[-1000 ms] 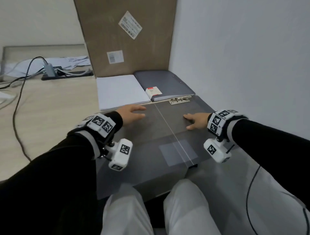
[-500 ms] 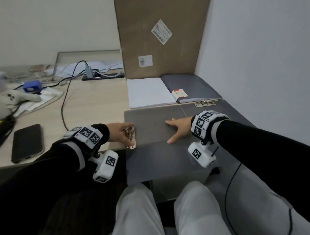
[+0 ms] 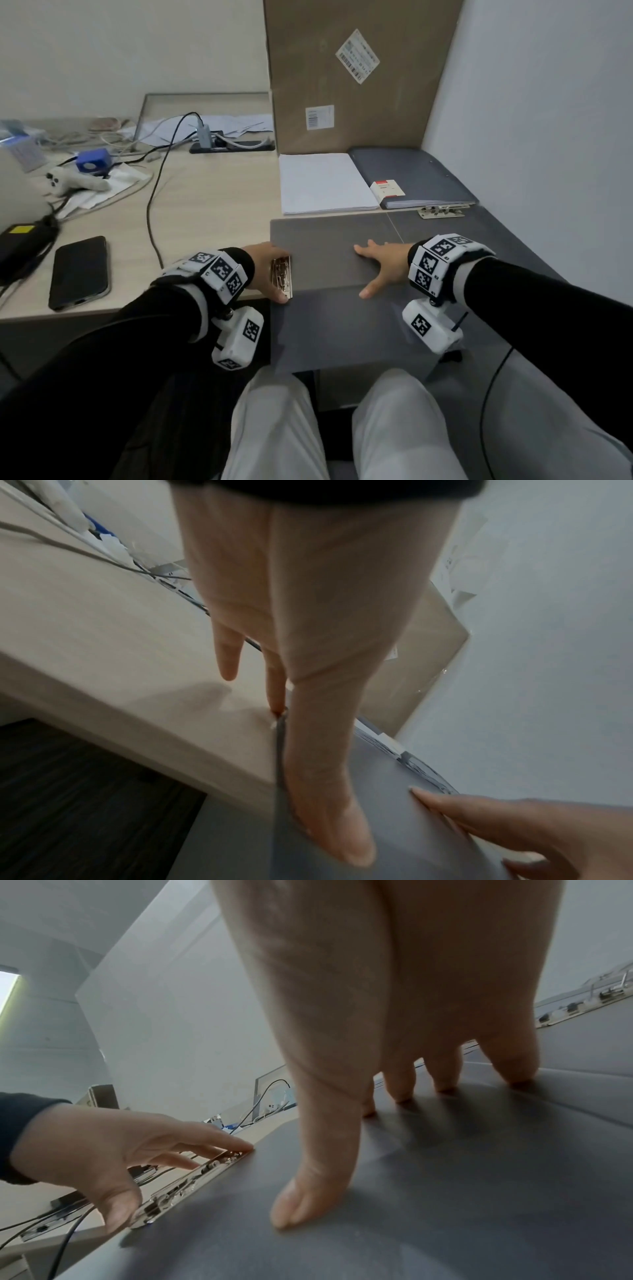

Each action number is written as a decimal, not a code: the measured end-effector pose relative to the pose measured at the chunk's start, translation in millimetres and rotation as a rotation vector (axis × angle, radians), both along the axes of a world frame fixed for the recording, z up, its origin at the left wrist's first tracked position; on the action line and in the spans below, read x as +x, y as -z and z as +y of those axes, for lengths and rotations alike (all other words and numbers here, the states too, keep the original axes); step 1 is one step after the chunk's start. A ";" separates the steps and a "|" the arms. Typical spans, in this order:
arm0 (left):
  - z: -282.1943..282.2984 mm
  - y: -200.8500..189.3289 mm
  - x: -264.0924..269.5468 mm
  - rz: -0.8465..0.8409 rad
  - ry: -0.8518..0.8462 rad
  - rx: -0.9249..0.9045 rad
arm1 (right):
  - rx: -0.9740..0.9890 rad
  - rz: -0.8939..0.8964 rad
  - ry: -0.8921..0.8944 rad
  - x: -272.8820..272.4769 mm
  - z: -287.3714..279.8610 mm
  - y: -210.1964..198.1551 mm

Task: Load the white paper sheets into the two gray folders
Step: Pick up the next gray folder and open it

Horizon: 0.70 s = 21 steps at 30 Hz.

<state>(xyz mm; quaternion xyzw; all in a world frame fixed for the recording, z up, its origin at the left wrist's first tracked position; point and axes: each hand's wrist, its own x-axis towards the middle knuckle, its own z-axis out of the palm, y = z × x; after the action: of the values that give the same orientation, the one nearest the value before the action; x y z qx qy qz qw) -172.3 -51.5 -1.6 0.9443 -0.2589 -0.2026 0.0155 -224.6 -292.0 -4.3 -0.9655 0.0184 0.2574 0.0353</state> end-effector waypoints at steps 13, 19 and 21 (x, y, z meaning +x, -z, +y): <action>-4.7 7.4 39.2 0.104 -0.581 -0.664 | 0.051 0.016 0.011 -4.3 -1.2 1.7; -9.7 7.9 60.0 0.069 -0.548 -0.454 | 0.065 0.031 0.000 1.0 -3.2 2.7; -9.3 5.6 65.9 0.079 -0.554 -0.396 | 0.070 0.032 -0.013 5.2 -0.3 2.4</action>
<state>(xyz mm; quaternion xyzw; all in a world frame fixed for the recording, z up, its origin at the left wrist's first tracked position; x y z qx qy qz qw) -106.4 -60.9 -7.2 0.9488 -0.0260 -0.1729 0.2631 -219.5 -292.3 -6.7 -0.9595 0.0036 0.2736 0.0669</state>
